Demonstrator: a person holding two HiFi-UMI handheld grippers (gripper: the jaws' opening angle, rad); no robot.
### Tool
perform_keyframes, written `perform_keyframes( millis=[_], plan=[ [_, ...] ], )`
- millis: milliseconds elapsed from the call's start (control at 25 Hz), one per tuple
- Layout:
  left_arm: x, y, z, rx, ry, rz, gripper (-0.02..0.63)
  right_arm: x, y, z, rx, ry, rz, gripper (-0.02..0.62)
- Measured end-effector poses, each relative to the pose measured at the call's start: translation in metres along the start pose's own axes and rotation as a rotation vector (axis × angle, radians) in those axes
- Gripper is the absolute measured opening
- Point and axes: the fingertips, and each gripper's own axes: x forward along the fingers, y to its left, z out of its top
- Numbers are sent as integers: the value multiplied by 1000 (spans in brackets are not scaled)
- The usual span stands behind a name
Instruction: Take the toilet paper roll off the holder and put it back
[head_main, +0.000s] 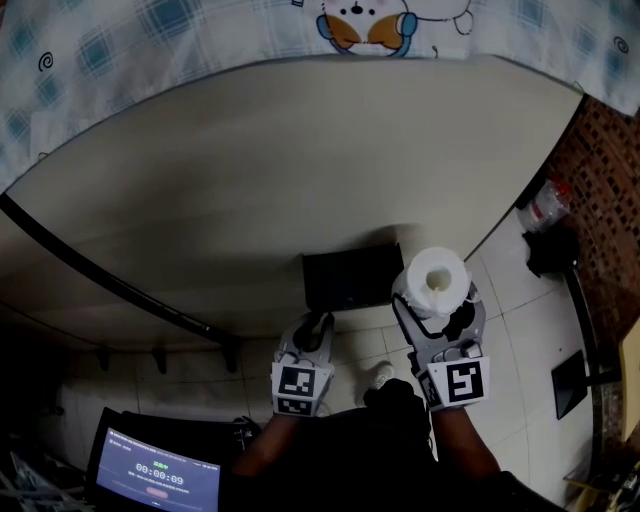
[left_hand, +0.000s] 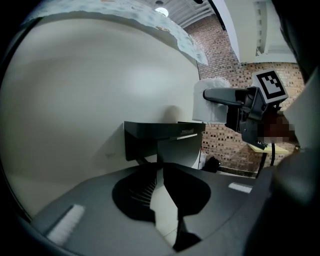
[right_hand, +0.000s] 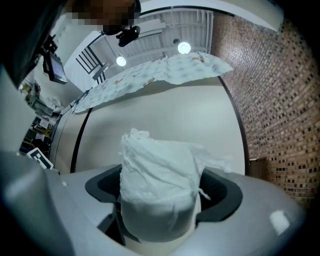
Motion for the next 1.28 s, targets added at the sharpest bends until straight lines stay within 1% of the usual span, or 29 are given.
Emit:
perform_keyframes(
  millis=[200, 480, 840, 960, 1080, 1280],
  plan=[
    [-6, -3, -1, -4, 14, -16, 57, -4, 2, -2, -7, 2, 1, 448],
    [-8, -9, 0, -8, 24, -44, 55, -5, 0, 9, -11, -24, -8, 448],
    [-24, -17, 4, -80, 39, -133, 58, -18, 3, 15, -4, -32, -34, 448],
    [-28, -19, 7, -65, 42, -143, 61, -19, 3, 14, -10, -30, -37, 448],
    [-31, -20, 10, -49, 38, -144, 61, -23, -8, 12, -37, -23, -58, 448],
    [-33, -22, 13, -76, 36, -161, 63, -28, -28, 15, -29, -32, -100, 448]
  ],
)
